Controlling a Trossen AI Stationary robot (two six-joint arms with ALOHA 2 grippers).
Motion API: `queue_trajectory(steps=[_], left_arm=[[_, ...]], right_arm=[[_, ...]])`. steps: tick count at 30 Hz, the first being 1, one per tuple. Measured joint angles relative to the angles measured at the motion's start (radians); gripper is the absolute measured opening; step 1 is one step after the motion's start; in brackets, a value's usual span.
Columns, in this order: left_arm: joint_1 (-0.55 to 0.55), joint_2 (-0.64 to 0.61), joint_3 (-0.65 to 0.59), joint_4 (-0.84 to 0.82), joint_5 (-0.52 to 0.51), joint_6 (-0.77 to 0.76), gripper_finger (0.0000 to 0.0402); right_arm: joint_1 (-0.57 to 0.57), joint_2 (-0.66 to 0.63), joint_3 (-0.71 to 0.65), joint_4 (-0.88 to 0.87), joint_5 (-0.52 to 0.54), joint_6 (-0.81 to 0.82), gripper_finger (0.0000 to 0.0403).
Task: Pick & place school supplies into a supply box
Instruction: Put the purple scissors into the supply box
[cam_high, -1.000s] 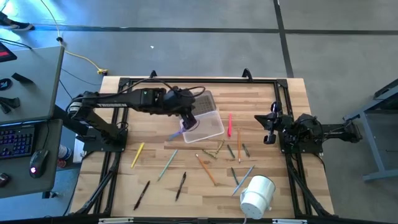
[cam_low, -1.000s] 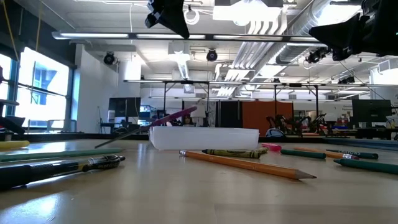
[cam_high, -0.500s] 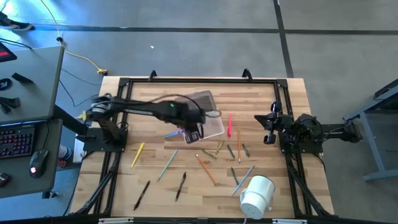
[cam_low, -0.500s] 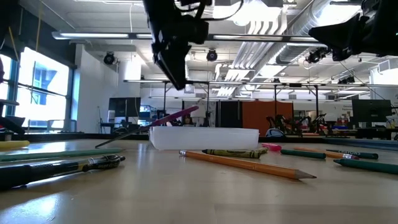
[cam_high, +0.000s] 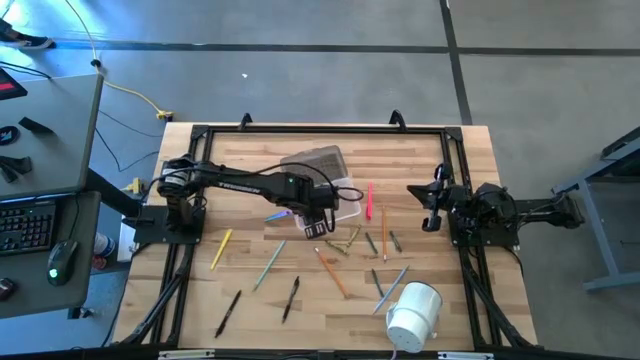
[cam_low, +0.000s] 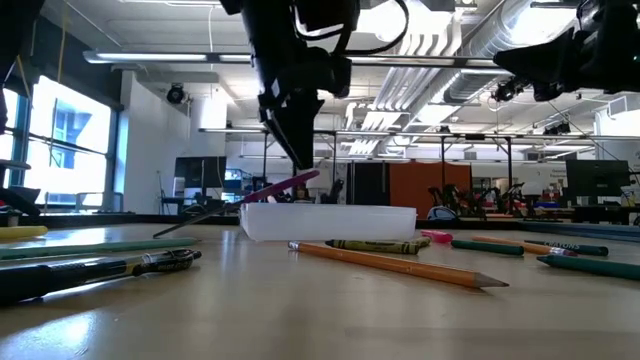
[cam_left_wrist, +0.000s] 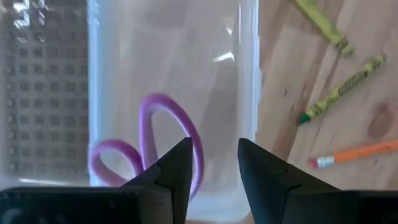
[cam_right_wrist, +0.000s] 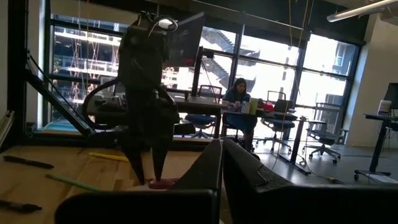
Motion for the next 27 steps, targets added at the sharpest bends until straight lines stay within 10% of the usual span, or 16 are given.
queue_trajectory(steps=[27], left_arm=[[0.001,0.098,-0.003,0.039,-0.057,-0.079,0.0158]], right_arm=[[0.0,0.004,0.0,0.005,-0.004,0.001,0.0]])
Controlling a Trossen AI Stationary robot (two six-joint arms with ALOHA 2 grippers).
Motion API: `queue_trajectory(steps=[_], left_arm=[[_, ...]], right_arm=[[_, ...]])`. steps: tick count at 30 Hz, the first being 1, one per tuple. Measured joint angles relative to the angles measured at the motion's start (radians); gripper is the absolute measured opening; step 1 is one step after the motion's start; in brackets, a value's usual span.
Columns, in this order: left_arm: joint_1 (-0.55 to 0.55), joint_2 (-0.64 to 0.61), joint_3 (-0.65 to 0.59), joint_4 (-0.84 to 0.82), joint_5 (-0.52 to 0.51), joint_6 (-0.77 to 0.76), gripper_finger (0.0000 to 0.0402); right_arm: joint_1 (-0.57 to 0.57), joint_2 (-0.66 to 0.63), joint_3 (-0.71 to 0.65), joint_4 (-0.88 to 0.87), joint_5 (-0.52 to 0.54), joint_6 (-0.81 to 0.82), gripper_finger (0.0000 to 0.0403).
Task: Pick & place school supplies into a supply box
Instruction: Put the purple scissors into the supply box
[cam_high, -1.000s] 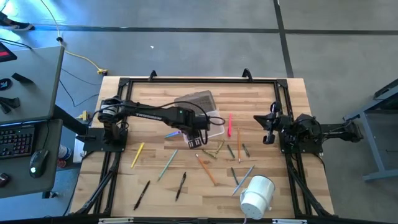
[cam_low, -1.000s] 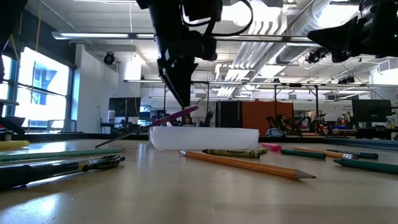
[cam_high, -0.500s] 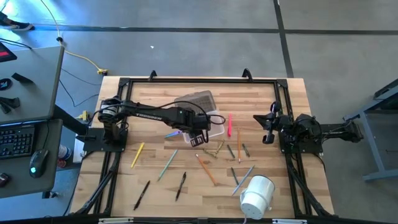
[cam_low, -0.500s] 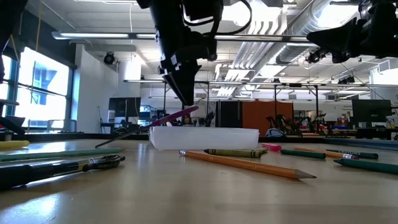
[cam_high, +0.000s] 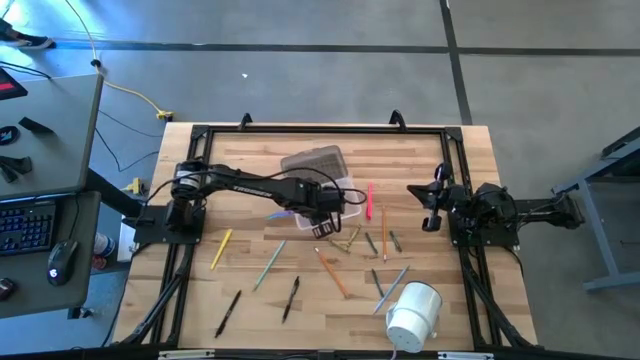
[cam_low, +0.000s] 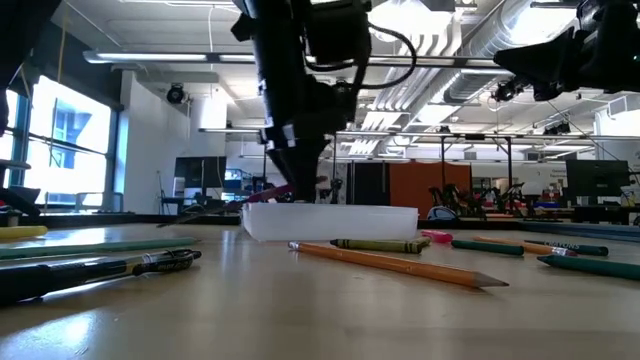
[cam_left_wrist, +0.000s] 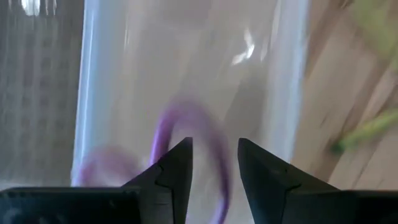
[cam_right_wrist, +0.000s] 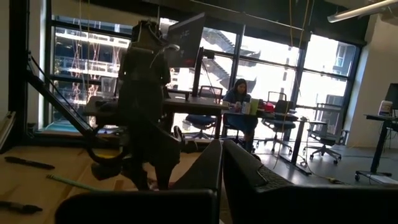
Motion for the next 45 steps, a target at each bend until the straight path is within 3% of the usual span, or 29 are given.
queue_trajectory(steps=[4,9,14,20,25,30,39,45], left_arm=[[0.0,0.011,0.002,0.023,0.0,0.0,0.0124],[-0.001,0.009,0.003,0.027,-0.022,0.009,0.0031],[-0.001,-0.003,0.027,-0.041,-0.019,0.008,0.0039],[-0.001,-0.004,0.189,-0.206,-0.019,-0.006,0.0034],[0.002,-0.005,0.305,-0.129,0.021,-0.005,0.0034],[0.001,-0.005,0.312,0.074,0.165,0.13,0.0041],[0.0,0.07,0.311,0.066,0.154,0.167,0.0035],[-0.001,0.154,0.309,0.037,0.035,0.185,0.0059]], right_arm=[[0.0,0.006,0.0,0.002,0.0,0.0,0.0],[0.0,0.013,0.0,0.002,0.0,0.0,0.0],[0.0,0.014,0.0,0.011,0.0,0.0,0.0],[0.0,0.014,0.0,0.013,0.0,0.0,0.0],[0.0,0.014,0.0,0.014,0.0,0.0,0.0],[0.0,0.014,0.0,0.015,0.0,0.0,0.0],[0.0,0.014,0.0,0.016,0.0,0.0,0.0],[0.0,0.015,0.0,0.008,0.0,0.0,0.0]])
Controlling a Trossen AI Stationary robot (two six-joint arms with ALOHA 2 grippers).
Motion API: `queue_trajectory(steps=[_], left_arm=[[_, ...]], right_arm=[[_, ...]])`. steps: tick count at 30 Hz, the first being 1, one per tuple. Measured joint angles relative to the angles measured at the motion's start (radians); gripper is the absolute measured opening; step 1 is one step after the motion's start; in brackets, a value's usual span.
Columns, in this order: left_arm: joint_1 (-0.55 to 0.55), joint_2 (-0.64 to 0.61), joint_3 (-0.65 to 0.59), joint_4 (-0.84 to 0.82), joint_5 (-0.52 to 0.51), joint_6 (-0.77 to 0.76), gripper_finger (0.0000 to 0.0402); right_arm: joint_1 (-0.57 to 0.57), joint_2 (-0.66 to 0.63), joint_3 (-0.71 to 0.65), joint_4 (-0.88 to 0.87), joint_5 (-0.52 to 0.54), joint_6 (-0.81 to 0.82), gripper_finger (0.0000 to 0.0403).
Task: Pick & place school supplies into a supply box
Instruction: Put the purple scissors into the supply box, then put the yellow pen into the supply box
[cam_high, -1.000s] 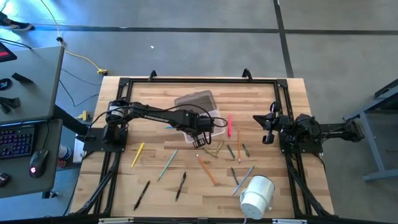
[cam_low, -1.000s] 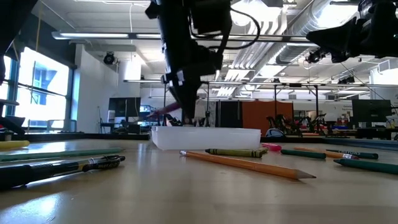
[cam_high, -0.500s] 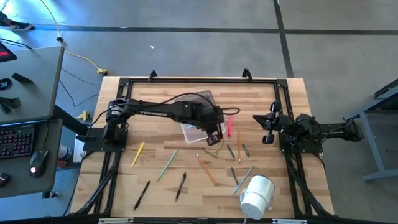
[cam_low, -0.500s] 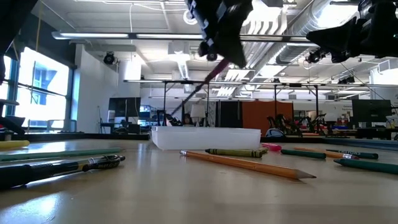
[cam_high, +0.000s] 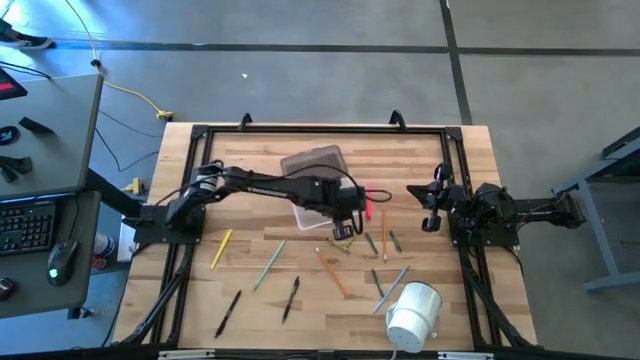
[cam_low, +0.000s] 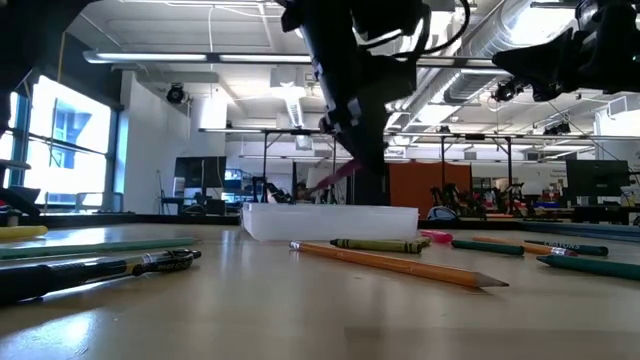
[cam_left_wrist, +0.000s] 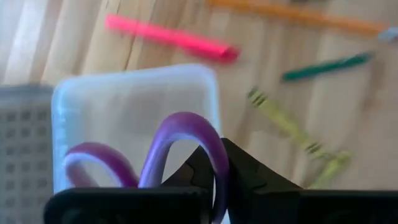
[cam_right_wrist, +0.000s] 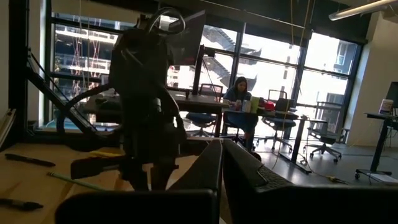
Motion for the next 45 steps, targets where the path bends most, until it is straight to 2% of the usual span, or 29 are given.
queue_trajectory(steps=[9,20,26,30,34,45], left_arm=[[0.018,0.058,0.002,-0.004,0.018,0.009,0.0058],[0.036,0.059,0.017,-0.022,-0.019,0.037,0.0151],[0.025,0.053,0.163,-0.222,-0.02,0.07,0.0173],[0.013,0.052,0.342,-0.482,-0.024,0.068,0.0174],[0.011,0.052,0.543,-0.788,-0.036,-0.025,0.0174],[-0.014,-0.335,0.302,-0.788,-0.024,-0.211,0.0175]], right_arm=[[0.0,-0.001,0.0,0.001,0.001,0.0,0.0],[0.0,-0.001,0.0,0.008,0.003,0.0,0.0],[0.0,-0.001,0.0,0.008,0.003,0.0,0.0],[0.0,-0.001,0.0,0.008,0.003,0.0,0.0],[0.0,-0.001,0.0,0.008,0.003,0.0,0.0],[0.0,0.006,0.0,0.019,-0.025,0.0,0.0]])
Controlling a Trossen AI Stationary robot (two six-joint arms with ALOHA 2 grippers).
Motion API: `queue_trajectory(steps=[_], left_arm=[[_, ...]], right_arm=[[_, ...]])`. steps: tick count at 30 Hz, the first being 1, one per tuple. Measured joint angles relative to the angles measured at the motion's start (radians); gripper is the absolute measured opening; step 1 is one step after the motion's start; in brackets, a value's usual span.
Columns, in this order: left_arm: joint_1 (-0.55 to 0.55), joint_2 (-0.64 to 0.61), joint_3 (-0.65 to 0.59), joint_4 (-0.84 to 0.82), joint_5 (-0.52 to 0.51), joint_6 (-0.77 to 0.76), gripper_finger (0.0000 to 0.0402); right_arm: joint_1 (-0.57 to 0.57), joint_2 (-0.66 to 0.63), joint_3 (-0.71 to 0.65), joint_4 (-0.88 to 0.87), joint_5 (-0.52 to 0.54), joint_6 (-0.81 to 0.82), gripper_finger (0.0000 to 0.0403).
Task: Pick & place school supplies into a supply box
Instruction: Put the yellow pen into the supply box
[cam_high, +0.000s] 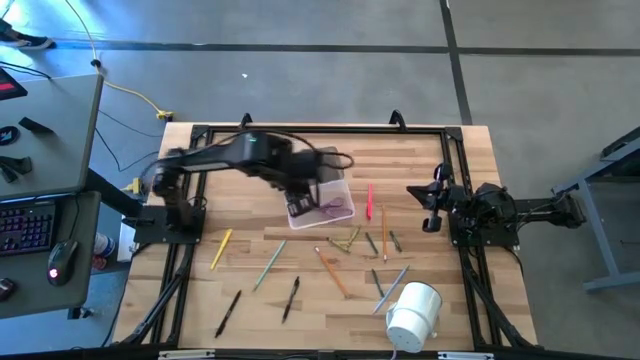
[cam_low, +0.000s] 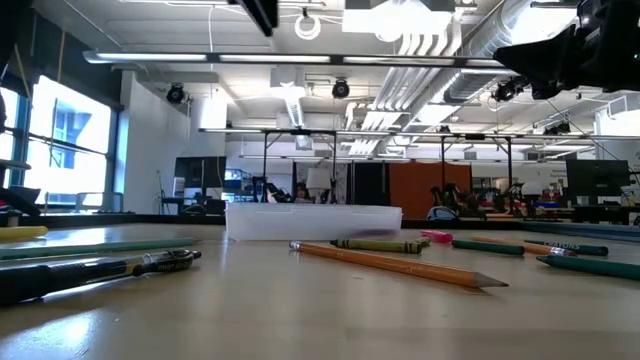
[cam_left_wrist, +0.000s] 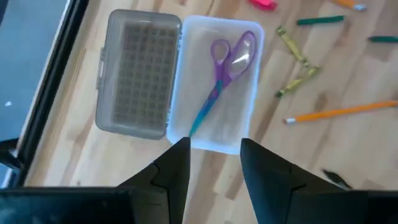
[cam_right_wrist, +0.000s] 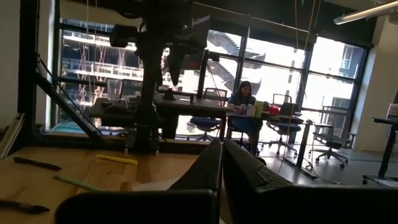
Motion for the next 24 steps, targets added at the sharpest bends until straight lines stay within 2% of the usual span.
queue_trajectory(steps=[4,7,11,14,16,19,21,24], left_arm=[[-0.056,-0.124,-0.164,0.0,-0.03,-0.127,0.0175],[-0.119,-0.214,-0.355,-0.002,-0.052,-0.279,0.0175],[-0.219,-0.314,-0.672,0.019,-0.05,-0.571,0.0175],[-0.29,-0.371,-0.903,0.088,0.034,-0.786,0.0175],[-0.323,-0.396,-1.038,0.209,0.122,-0.873,0.0175],[-0.345,-0.423,-1.214,0.425,0.252,-0.933,0.0175],[-0.349,-0.425,-1.302,0.563,0.279,-0.946,0.0175],[-0.343,-0.427,-1.383,0.615,0.291,-0.955,0.0175]], right_arm=[[0.0,0.0,0.0,-0.006,-0.002,0.002,0.0],[0.0,0.0,0.0,-0.012,-0.001,0.002,0.0],[0.0,0.0,0.0,-0.02,0.002,0.002,0.0],[0.0,0.002,0.0,-0.022,0.002,0.001,0.0],[0.0,0.004,0.0,-0.023,0.002,0.001,0.0],[0.0,0.005,0.0,-0.023,0.002,0.0,0.0],[0.0,0.006,0.0,-0.02,0.002,0.0,0.0],[0.0,0.006,0.0,-0.017,0.002,0.0,0.0]])
